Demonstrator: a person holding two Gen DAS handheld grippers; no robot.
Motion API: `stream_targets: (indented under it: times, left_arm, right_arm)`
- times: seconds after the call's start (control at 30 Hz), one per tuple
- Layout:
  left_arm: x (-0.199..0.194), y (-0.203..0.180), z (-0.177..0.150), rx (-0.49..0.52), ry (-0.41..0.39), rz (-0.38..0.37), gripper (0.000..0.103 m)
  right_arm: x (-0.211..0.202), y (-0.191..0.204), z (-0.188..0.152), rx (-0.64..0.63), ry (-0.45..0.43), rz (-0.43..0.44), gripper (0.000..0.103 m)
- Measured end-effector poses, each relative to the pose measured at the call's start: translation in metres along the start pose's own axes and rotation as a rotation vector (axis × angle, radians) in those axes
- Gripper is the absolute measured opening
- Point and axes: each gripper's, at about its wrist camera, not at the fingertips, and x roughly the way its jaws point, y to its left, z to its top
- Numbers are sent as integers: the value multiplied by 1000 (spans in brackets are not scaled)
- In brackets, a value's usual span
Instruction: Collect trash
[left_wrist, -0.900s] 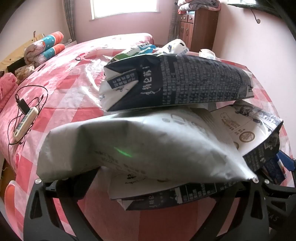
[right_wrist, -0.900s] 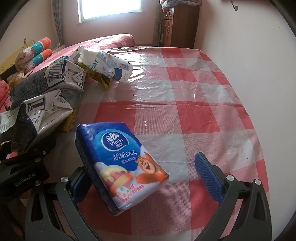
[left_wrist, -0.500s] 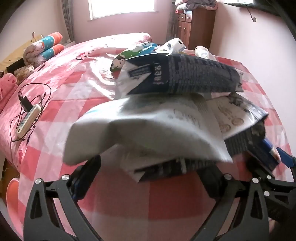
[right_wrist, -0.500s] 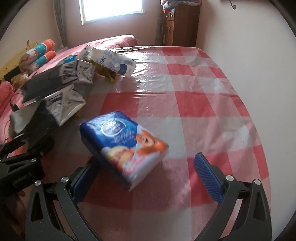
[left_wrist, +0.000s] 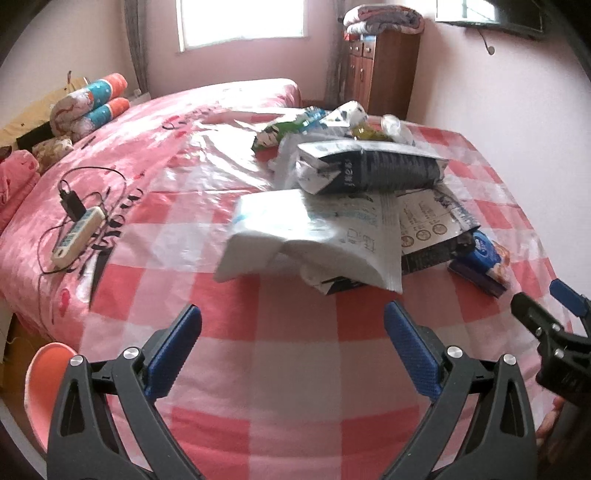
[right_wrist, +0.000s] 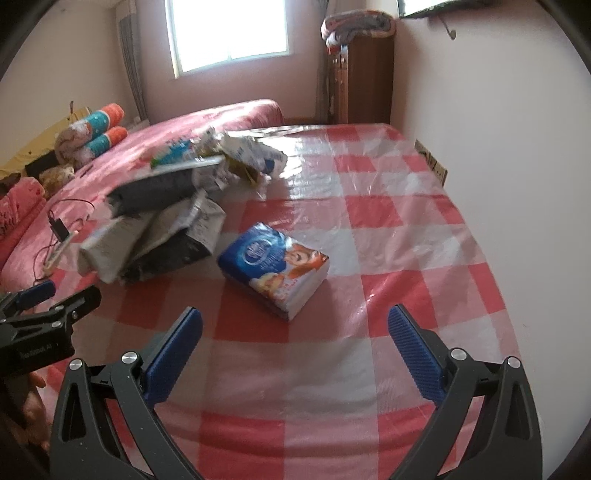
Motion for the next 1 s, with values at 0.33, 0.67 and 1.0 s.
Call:
stream_targets:
  times: [0.33,0.67,1.0]
  left_arm:
    - [-45,21,-6,-12,-88,12,99]
    - [-71,37,-7,-32,-141,18,99]
    - [-89,36,-8,-4,-194,31,99]
  right_arm:
    - [-50,22,7,-34,-86,48,99]
    - [-84,38,9,-65,-137,50,99]
    - [-103,46,8,-101,-167,31,99]
